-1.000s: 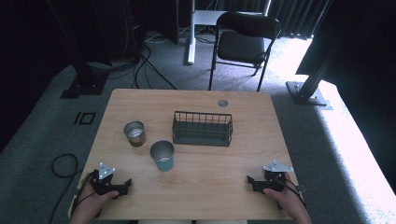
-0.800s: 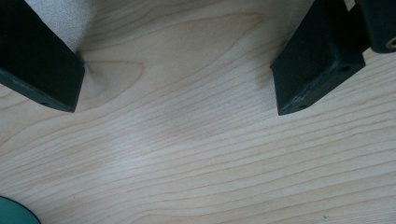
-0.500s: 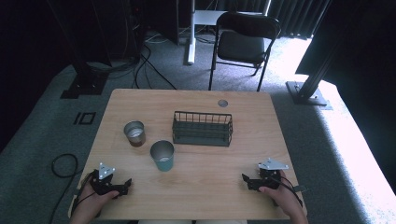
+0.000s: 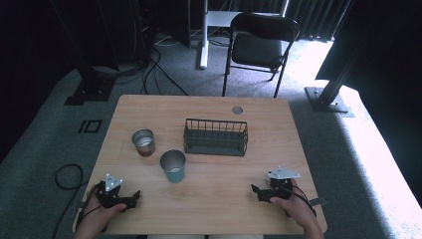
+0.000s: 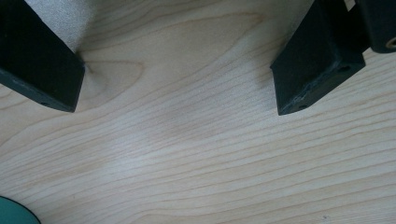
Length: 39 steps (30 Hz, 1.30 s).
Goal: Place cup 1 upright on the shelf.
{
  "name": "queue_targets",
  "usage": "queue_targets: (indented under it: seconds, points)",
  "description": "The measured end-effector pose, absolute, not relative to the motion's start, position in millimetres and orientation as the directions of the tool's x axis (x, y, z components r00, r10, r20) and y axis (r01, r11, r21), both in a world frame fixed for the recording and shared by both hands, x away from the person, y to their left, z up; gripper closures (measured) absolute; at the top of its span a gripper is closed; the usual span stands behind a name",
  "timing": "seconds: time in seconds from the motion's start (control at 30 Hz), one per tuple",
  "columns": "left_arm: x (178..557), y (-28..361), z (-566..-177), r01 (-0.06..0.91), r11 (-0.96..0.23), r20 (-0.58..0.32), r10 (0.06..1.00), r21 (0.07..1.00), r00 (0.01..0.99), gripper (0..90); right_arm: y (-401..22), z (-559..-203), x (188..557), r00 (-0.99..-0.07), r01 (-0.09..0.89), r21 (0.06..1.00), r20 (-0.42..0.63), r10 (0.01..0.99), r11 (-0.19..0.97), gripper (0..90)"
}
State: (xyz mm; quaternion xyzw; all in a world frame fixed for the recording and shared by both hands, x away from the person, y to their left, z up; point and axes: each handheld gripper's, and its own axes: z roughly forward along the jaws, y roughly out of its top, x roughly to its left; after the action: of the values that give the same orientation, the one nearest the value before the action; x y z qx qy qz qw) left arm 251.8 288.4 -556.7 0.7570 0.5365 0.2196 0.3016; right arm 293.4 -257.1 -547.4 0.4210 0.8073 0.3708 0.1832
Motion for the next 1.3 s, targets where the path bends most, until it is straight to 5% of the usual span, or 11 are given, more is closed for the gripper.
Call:
queue_targets:
  seconds: [1.3]
  points:
    - [251.8,288.4,-556.7,0.68,-0.242,0.009,0.945,0.692,0.328,2.8,-177.8,-540.6,309.4,-0.724,0.44,0.784,0.022,0.689,0.438,11.1]
